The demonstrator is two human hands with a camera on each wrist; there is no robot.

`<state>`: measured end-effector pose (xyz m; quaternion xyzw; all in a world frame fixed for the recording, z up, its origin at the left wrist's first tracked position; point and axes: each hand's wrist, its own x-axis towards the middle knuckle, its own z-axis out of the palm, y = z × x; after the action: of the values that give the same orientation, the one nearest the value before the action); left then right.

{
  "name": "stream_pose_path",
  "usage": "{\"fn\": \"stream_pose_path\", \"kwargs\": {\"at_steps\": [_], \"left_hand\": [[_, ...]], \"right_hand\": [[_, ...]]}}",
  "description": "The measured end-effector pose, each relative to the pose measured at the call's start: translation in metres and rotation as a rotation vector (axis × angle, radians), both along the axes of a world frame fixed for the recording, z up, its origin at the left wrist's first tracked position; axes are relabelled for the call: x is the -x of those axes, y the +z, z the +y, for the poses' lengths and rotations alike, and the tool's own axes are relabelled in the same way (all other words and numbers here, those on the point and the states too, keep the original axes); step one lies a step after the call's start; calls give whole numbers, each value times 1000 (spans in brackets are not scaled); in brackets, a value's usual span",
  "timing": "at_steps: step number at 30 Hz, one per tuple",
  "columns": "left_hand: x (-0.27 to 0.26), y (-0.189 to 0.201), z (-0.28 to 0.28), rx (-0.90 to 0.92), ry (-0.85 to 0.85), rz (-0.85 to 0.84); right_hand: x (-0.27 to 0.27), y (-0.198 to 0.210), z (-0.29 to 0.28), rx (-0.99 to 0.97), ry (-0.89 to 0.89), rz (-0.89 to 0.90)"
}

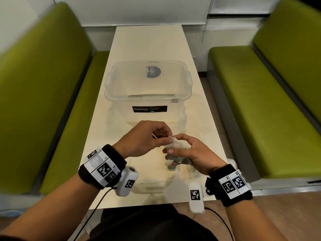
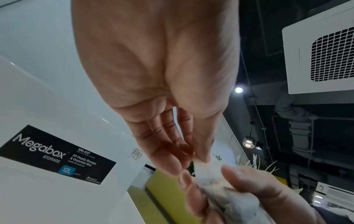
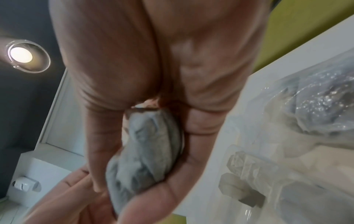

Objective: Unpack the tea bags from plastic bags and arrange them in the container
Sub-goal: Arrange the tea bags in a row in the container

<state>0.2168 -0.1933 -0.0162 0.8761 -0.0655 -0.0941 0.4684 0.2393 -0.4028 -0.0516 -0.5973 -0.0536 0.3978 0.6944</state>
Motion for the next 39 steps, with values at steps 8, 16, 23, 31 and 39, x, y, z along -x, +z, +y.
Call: {"fn": "stream_pose_path", "kwargs": {"at_steps": [8, 16, 23, 31, 39], "left_hand": [[1, 18, 13, -34, 43, -11], [-4, 36, 22, -129, -66, 76], [-10, 44, 20, -241, -99, 46], [-14, 45, 15, -345, -97, -97], [-40, -1, 29, -670, -69, -19]], "right_hand": [[2, -6, 4, 66, -160, -73], [1, -3, 6, 72, -195, -179], [-1, -3, 8, 58, -203, -199], [-5, -15, 15, 83, -284, -271], [-10, -28, -8, 136, -369, -114]]}}
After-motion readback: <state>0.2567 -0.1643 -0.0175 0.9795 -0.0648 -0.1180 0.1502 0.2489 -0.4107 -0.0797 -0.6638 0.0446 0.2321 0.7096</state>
